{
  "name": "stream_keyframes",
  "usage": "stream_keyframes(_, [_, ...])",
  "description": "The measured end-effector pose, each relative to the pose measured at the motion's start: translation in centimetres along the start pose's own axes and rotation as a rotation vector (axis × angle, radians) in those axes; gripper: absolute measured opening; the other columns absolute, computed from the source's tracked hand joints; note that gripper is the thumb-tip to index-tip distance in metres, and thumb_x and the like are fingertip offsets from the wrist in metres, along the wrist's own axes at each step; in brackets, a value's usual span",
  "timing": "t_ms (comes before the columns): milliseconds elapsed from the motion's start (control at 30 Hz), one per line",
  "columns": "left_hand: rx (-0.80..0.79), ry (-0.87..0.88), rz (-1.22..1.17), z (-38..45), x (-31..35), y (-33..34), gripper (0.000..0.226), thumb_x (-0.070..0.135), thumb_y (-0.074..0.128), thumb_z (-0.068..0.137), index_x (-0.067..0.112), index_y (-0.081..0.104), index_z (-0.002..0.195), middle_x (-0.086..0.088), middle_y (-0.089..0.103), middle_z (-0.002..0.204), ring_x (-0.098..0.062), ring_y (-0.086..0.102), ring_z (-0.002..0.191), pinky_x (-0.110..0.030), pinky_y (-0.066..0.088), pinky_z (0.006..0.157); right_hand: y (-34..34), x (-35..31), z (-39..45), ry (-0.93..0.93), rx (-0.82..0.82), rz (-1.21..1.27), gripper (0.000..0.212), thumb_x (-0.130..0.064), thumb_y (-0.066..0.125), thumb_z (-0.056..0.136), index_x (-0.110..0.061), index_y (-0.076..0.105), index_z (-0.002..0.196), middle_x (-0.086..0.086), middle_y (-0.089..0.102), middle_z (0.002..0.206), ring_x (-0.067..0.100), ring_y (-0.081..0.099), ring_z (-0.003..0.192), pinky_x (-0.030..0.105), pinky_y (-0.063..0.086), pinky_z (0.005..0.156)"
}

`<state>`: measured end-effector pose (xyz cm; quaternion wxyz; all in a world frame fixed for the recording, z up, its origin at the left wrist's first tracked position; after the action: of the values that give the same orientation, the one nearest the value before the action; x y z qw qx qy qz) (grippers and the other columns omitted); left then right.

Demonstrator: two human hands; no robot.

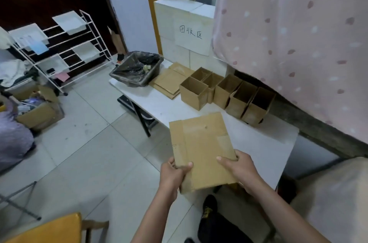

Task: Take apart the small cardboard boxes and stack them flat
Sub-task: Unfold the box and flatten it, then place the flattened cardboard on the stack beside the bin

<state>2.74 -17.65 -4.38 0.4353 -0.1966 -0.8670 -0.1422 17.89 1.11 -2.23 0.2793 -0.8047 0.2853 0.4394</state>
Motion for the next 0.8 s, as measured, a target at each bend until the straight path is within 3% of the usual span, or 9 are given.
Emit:
stream_keyframes(133, [0.068,0.076,-0.015,-0.1,1.7,-3.4,0.031,0.011,0.079,0.085,0.022,0.065,0.111,0.004,0.077,0.1,-0.014,0.074,0.089,-0.024,0.057,0.064,3.8,-1.7,0.1,-0.061,0.018,-0.014,0.021,-0.036,0.079,0.083,-0.025,0.069,0.098,-0.01,0.074,0.093,0.008,0.071,0.082,0.027,0.057,0.067])
stream_keyframes(333, [0.14,0.137,0.018,3.1,5.4,-5.7,0.026,0.024,0.073,0.091,0.027,0.061,0.113,0.01,0.073,0.104,-0.012,0.07,0.094,-0.032,0.056,0.066,8.2,-5.0,3.3,-0.141,0.025,-0.075,0.018,-0.042,0.071,0.087,-0.03,0.063,0.097,-0.012,0.07,0.095,0.009,0.068,0.087,0.028,0.055,0.068])
stream_keyframes(567, [0.154,0.196,0.081,11.6,12.8,-6.9,0.021,0.029,0.073,0.091,0.033,0.061,0.108,0.016,0.072,0.097,0.001,0.069,0.08,-0.016,0.052,0.051,12.8,-10.6,11.3,-0.242,0.1,-0.112,0.024,-0.052,0.065,0.089,-0.031,0.055,0.096,-0.013,0.063,0.096,0.003,0.061,0.086,0.021,0.049,0.062])
stream_keyframes(700, [0.174,0.175,0.178,16.8,17.6,-7.5,0.022,0.032,0.072,0.091,0.03,0.06,0.11,0.011,0.07,0.101,-0.013,0.068,0.091,-0.026,0.054,0.049,15.3,-13.4,16.3,-0.203,0.156,-0.076,0.033,-0.048,0.068,0.088,-0.024,0.052,0.104,-0.009,0.059,0.098,0.004,0.056,0.088,0.02,0.042,0.057])
stream_keyframes(800, [0.185,0.184,0.254,21.4,21.5,-7.5,0.022,0.032,0.072,0.091,0.03,0.059,0.109,0.009,0.069,0.103,-0.014,0.066,0.093,-0.03,0.056,0.051,16.8,-15.6,20.2,-0.187,0.203,-0.066,0.035,-0.048,0.068,0.087,-0.024,0.05,0.104,-0.01,0.057,0.098,0.0,0.054,0.086,0.013,0.04,0.054])
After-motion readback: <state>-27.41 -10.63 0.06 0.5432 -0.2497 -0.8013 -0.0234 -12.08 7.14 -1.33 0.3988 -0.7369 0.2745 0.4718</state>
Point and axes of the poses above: each hand's wrist, its own z-axis towards the middle knuckle, its own y-axis out of the palm, x = y × z, the point moved 8 cm from there along z, towards the middle knuckle
